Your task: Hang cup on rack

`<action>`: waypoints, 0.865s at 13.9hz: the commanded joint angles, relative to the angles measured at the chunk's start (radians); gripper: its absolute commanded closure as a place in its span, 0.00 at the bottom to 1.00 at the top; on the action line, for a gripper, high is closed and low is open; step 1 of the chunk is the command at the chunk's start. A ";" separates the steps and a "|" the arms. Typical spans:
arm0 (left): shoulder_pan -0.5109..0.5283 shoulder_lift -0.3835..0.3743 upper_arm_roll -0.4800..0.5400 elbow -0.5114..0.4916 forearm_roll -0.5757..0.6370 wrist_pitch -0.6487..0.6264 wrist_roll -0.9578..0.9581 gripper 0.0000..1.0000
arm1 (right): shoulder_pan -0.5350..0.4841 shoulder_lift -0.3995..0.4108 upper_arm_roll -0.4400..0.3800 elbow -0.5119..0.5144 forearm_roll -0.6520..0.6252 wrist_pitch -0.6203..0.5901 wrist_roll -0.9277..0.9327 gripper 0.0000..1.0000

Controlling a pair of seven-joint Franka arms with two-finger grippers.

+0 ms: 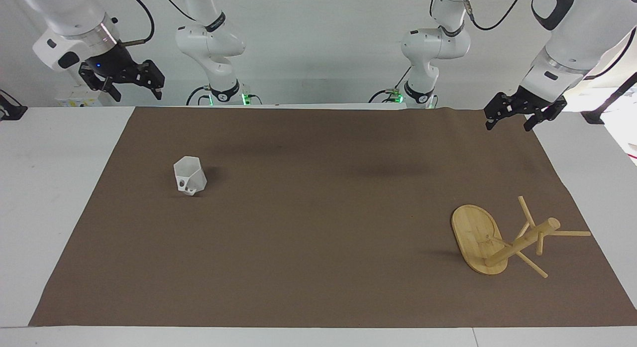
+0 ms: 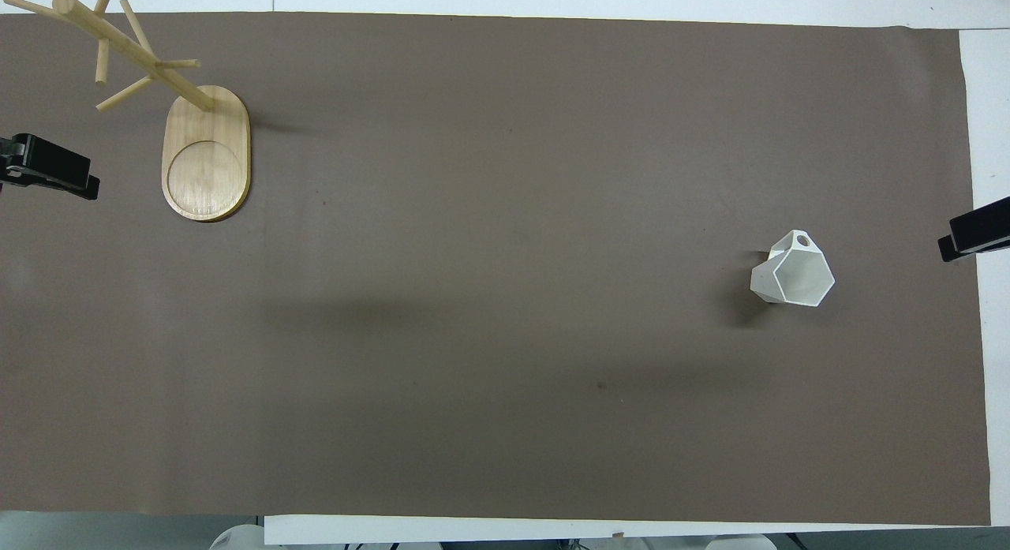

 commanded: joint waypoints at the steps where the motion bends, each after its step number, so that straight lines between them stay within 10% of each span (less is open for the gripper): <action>1: 0.011 -0.029 -0.002 -0.037 -0.013 0.018 0.017 0.00 | -0.004 -0.008 0.004 -0.016 0.003 0.016 0.016 0.00; 8: 0.011 -0.029 -0.002 -0.037 -0.013 0.018 0.017 0.00 | -0.004 -0.016 0.004 -0.034 0.009 0.013 -0.044 0.00; 12: 0.011 -0.029 -0.002 -0.037 -0.013 0.018 0.017 0.00 | -0.047 -0.060 -0.006 -0.148 0.020 0.130 -0.520 0.00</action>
